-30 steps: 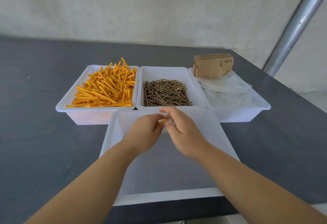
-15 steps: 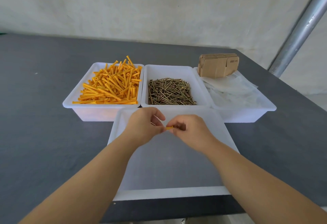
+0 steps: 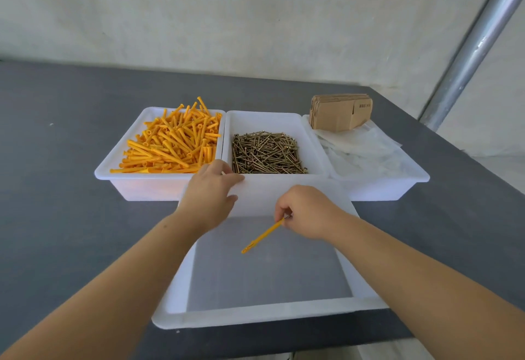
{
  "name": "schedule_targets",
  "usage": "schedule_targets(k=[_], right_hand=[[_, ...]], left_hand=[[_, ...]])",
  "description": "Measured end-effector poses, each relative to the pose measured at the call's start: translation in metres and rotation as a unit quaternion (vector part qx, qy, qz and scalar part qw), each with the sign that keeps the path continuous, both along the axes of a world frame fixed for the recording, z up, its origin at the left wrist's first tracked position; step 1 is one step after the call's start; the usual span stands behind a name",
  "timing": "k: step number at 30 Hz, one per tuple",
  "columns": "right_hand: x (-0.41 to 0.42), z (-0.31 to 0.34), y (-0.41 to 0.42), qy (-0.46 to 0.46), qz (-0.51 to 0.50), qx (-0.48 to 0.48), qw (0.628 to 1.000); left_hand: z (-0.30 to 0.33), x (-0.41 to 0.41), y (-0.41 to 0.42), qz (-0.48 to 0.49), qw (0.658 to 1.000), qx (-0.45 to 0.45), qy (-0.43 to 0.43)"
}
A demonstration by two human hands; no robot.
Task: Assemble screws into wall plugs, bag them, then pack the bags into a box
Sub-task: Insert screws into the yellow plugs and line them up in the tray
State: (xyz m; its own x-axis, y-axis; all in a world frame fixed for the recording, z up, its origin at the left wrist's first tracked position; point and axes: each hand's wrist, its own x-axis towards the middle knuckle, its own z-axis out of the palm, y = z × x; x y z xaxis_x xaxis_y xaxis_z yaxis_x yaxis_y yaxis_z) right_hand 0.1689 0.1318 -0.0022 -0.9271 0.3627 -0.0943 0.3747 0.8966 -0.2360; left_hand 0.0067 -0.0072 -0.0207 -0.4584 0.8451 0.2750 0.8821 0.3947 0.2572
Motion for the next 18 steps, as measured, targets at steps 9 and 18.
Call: schedule_targets(k=[9, 18], right_hand=[[-0.013, -0.011, -0.013, -0.094, 0.08, 0.134, 0.983], [0.008, -0.022, 0.021, -0.274, -0.008, 0.292, 0.916]], left_hand=[[-0.007, 0.008, -0.003, -0.003, 0.999, 0.029, -0.028], [-0.008, 0.007, -0.002, 0.007, 0.998, 0.054, -0.026]])
